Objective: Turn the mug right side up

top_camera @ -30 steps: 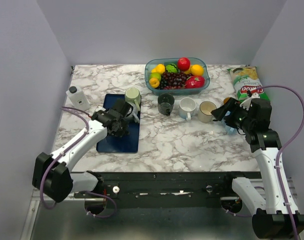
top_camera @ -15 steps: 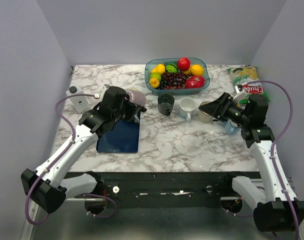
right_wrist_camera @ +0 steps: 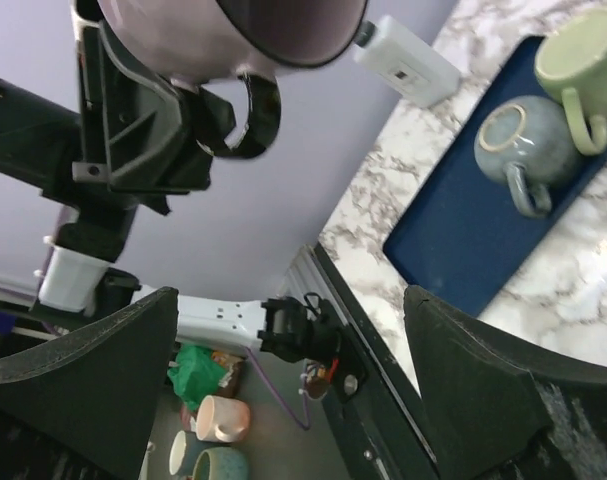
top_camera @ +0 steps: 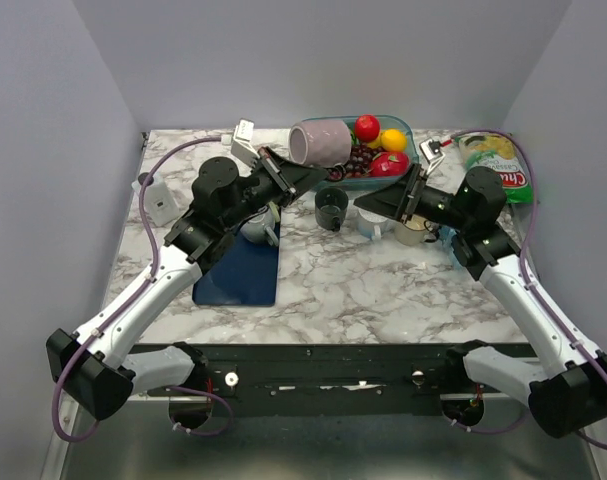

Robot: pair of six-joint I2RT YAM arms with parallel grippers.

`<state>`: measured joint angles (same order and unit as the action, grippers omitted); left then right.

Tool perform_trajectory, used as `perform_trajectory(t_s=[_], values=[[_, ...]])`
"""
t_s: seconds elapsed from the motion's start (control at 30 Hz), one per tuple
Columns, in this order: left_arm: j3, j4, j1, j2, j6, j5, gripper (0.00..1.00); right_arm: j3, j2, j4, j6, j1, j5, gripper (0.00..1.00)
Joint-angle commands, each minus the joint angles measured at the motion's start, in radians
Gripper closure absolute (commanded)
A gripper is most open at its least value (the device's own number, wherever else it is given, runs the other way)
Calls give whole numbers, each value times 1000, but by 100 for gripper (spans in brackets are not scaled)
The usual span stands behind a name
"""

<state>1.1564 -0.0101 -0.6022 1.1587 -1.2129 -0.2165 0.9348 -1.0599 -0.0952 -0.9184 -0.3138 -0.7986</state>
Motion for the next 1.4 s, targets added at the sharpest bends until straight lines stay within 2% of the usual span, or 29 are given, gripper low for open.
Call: perform_trajectory(t_s=[0.0, 0.13, 0.4, 0.6, 0.73, 0.93, 1.03, 1.07, 1.13, 1.17, 1.23, 1.27, 1.3, 1.37], values=[[60, -283, -14, -4, 30, -153, 100, 82, -34, -199, -95, -7, -37, 0], [75, -340, -31, 2, 27, -202, 100, 117, -74, -285, -160, -10, -54, 0], [97, -347, -74, 21, 62, -215, 100, 159, -104, -385, -249, -18, -34, 1], [94, -343, -80, 30, 82, -215, 100, 159, -110, -440, -307, -21, -19, 9], [94, -341, -85, 30, 90, -222, 100, 171, -121, -443, -329, -21, -48, 18], [123, -297, -94, 44, 167, -270, 100, 168, -120, -429, -346, -22, -47, 28], [132, -268, -103, 41, 203, -279, 100, 159, -112, -428, -349, -21, -31, 39], [132, -261, -105, 41, 208, -281, 100, 156, -111, -428, -350, -22, -28, 47], [128, -246, -105, 38, 217, -281, 100, 151, -112, -439, -361, -22, -27, 56], [124, -246, -103, 38, 217, -282, 100, 150, -117, -445, -367, -22, -30, 65], [117, -246, -105, 36, 219, -287, 100, 150, -120, -456, -376, -22, -33, 75], [114, -246, -105, 36, 219, -287, 100, 150, -121, -456, -376, -22, -33, 90], [109, -238, -105, 36, 222, -284, 100, 151, -121, -446, -373, -22, -33, 98], [108, -229, -105, 35, 239, -281, 100, 151, -118, -436, -367, -21, -30, 99]])
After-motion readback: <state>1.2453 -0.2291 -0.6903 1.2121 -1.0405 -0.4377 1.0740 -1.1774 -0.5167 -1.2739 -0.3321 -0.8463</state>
